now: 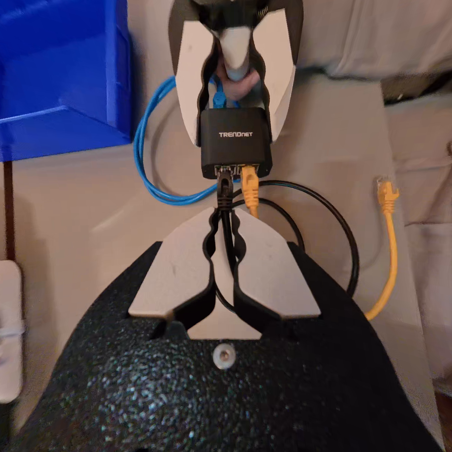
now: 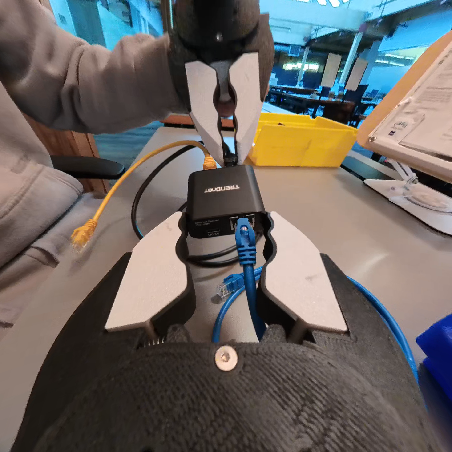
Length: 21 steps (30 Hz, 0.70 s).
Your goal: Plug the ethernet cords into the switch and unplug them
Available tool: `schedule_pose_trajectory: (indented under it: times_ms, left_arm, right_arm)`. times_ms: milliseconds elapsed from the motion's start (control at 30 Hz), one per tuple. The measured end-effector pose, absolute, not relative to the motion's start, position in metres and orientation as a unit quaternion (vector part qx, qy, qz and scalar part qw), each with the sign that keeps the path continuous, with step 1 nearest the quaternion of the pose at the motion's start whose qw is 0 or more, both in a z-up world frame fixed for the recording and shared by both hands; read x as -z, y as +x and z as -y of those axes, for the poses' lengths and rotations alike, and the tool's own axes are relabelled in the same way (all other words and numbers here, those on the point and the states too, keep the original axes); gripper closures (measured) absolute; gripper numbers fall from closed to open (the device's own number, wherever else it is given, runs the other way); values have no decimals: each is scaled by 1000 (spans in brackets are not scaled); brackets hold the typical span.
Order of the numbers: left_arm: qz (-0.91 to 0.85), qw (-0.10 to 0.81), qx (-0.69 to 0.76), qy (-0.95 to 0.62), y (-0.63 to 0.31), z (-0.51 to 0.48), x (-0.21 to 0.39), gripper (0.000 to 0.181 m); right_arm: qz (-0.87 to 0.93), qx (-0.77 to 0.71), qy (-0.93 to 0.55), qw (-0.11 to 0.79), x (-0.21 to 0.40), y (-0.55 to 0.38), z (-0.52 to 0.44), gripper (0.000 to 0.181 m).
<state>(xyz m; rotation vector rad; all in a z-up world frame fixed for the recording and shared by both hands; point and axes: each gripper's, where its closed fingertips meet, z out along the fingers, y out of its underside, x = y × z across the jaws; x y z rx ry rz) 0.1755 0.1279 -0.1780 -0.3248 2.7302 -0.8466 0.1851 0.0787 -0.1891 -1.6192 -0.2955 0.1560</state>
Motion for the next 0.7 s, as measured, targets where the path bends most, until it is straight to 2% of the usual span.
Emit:
schedule_pose_trajectory:
  times_ms: [267, 400, 700]
  left_arm:
    - [-881, 127, 431, -147, 177, -130, 174, 168]
    - [-860, 130, 470, -148, 177, -128, 173, 176]
    - [-878, 176, 430, -116, 174, -131, 179, 177]
  right_arm:
    - [123, -70, -712, 688, 185, 188, -77, 121]
    - [123, -69, -712, 688, 186, 188, -77, 121]
    - [132, -67, -729, 668, 192, 186, -81, 121]
